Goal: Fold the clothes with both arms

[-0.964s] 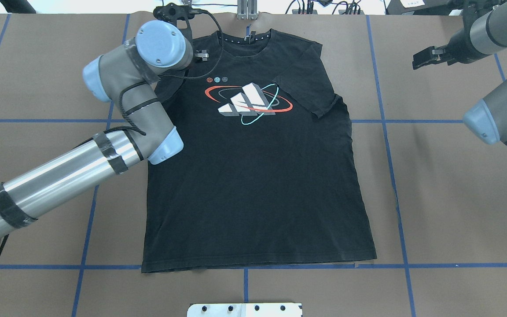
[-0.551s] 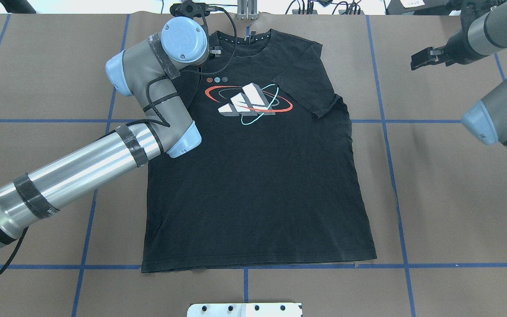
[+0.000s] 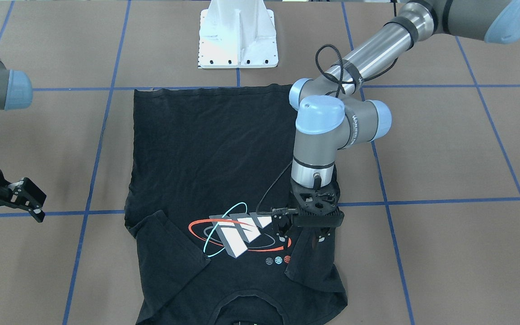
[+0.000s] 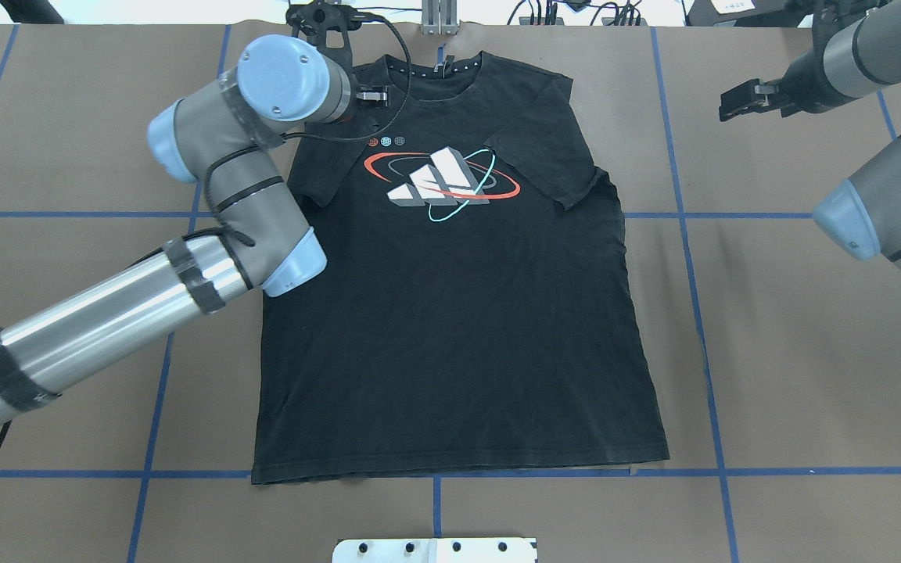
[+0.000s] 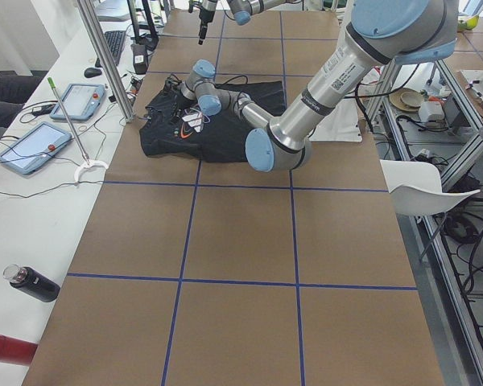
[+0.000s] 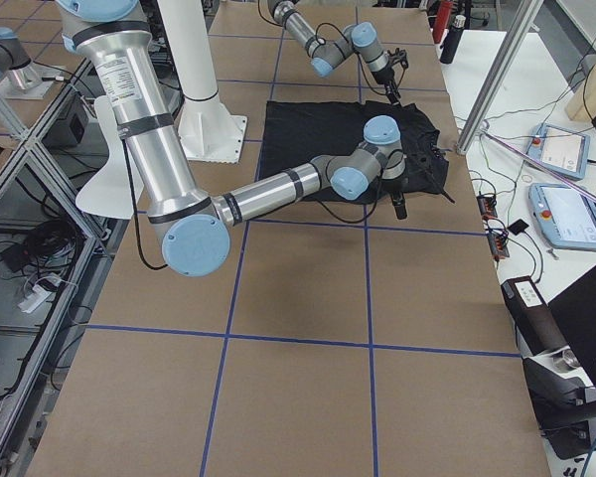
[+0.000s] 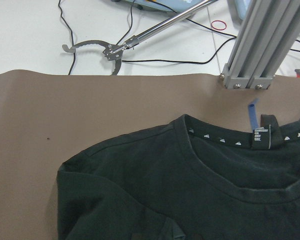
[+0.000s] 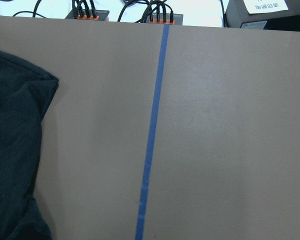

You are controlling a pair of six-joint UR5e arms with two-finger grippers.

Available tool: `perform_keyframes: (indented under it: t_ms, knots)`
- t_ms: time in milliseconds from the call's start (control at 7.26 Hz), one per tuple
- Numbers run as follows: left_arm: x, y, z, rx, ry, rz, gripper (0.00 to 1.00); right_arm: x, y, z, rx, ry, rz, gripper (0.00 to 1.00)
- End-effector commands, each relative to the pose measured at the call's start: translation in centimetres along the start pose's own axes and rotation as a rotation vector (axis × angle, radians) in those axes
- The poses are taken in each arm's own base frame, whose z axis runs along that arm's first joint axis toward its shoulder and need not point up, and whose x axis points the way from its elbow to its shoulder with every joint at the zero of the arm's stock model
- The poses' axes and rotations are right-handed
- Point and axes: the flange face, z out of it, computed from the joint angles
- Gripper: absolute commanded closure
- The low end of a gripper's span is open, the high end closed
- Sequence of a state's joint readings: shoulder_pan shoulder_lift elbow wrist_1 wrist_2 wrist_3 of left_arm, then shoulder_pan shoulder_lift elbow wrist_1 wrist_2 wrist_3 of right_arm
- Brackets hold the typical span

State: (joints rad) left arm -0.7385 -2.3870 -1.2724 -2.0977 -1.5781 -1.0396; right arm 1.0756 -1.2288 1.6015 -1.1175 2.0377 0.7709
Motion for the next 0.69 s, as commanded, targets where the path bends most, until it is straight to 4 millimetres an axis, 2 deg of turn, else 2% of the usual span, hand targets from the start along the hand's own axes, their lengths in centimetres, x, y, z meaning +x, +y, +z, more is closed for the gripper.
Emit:
perform_keyframes:
  t_ms: [0,275,413,551]
  knots:
    - [-4.3,3.6,-7.1,-0.035,0.098,0.064,0.0,-4.2,2.7,-2.1,0.013,-0.053,0.081,0.0]
    - [-6.2,6.8,-15.1,-0.073,0.169,0.076,0.0,-5.9,10.8,-3.7,0.007,-0.055,0.092,0.0]
    - [-7.4,9.9,-17.7,-0.096,0.2,0.087,0.0,-6.1,14.7,-5.4,-0.008,-0.06,0.096,0.0]
    - [-7.2,12.2,-19.1,-0.149,0.24,0.083,0.0,-6.9,18.6,-6.9,-0.02,-0.061,0.109,0.0]
